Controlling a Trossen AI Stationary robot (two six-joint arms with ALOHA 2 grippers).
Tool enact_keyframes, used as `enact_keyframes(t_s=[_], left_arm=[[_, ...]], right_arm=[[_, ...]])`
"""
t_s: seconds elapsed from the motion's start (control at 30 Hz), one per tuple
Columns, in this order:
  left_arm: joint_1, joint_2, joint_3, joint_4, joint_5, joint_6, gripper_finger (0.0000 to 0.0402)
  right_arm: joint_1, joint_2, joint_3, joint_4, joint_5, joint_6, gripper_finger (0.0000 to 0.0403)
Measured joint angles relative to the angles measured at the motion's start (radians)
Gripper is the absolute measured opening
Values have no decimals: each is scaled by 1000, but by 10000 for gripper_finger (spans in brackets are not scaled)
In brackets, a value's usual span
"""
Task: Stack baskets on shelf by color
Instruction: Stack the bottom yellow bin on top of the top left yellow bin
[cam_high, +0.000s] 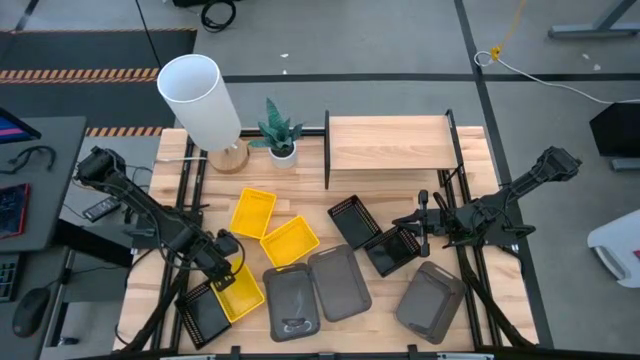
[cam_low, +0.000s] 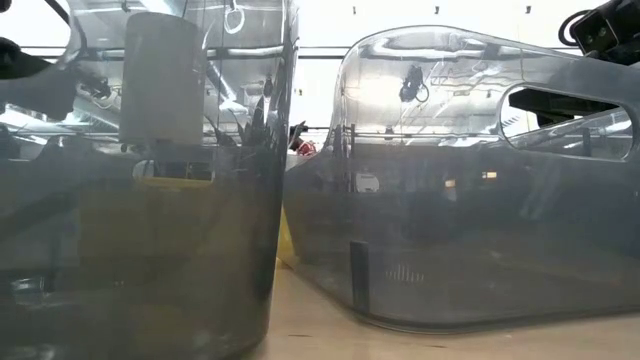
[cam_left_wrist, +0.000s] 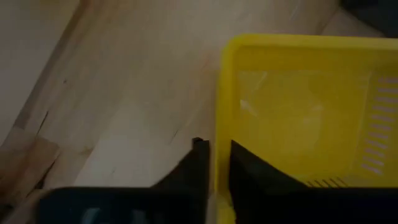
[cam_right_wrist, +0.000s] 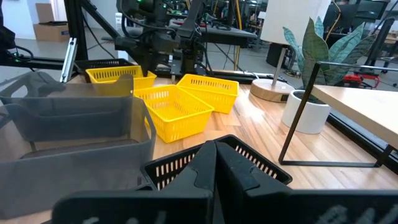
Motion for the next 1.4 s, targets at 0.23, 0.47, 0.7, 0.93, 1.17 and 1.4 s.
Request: enact_keyframes(t_s=[0.23, 0.47, 0.7, 0.93, 1.17, 1.4], left_arm=[[17, -15, 13, -19, 66, 19, 13], [97, -110, 119, -149, 197, 112, 11], [270, -163, 279, -402, 138, 249, 11], [528, -164, 399, -479, 80, 537, 11], [835, -98, 465, -499, 96, 827, 11], [1031, 108, 581, -554, 120, 1193, 11]], right_arm=[[0, 0, 0, 0, 0, 0, 14], [0, 0, 0, 0, 0, 0, 14], [0, 0, 0, 0, 0, 0, 14], [0, 0, 0, 0, 0, 0, 14], [0, 0, 0, 0, 0, 0, 14], [0, 0, 0, 0, 0, 0, 14]])
